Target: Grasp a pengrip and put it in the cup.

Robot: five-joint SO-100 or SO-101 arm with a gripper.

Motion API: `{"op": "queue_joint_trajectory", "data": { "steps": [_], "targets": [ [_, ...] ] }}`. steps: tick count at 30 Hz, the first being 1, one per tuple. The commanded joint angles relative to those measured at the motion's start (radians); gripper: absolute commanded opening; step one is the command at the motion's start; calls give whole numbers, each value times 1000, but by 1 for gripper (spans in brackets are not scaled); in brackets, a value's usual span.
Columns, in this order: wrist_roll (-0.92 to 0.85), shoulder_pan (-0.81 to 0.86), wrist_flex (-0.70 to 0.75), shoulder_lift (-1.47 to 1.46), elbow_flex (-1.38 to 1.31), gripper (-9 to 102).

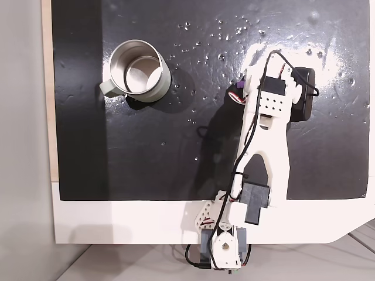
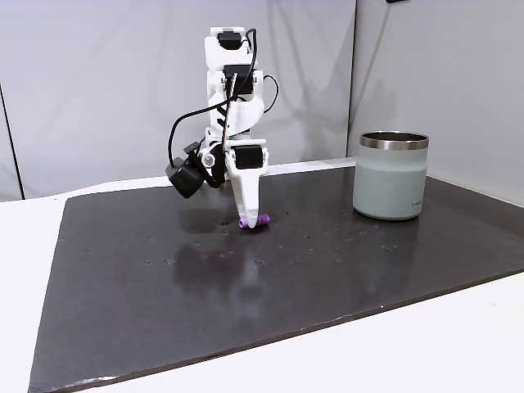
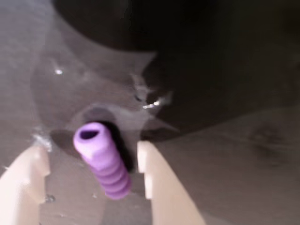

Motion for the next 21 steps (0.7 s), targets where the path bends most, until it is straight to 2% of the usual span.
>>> {"op": "queue_joint_trajectory", "data": {
  "steps": [1,4,12,21],
  "targets": [
    [-18,-25,8,-2,-67,19],
    [-20,-32,8,-14,-75,18],
    [-34,-48,11,-17,-77,2],
    [-34,-37,37,-8,-87,0]
  ]
}}
